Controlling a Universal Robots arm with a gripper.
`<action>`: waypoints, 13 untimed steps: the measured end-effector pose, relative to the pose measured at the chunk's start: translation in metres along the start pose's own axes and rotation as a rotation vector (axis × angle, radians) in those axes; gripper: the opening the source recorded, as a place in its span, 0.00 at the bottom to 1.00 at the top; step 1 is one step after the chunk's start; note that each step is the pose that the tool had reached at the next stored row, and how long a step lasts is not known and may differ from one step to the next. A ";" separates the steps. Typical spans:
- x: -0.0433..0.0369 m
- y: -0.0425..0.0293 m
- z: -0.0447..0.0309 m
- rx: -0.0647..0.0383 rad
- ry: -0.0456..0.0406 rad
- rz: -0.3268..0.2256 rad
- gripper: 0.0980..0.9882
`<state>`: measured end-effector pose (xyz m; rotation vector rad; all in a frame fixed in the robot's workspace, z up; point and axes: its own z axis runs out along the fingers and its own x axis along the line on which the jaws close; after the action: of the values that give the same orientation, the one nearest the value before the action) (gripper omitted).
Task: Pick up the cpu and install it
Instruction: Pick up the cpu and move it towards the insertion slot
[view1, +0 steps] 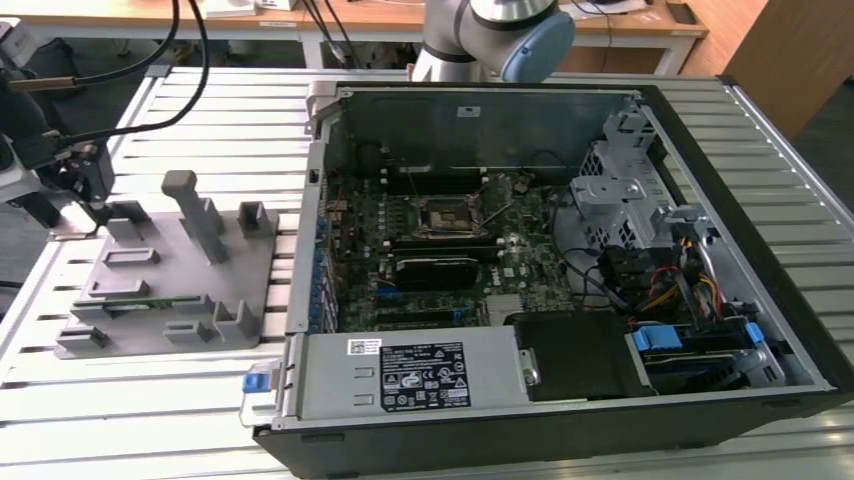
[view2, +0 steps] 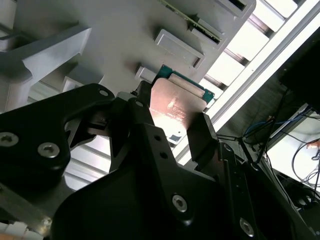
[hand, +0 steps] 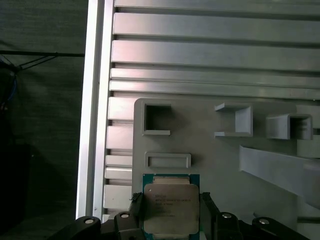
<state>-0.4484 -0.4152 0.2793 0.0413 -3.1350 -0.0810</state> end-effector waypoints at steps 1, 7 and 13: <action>0.0000 0.0001 -0.0011 0.000 0.0000 0.000 0.49; 0.0000 0.0003 -0.0068 0.000 -0.0001 0.000 0.49; 0.0000 0.0006 -0.0088 0.000 -0.0003 0.000 0.49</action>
<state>-0.4484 -0.4151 0.2882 0.0413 -3.1353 -0.0812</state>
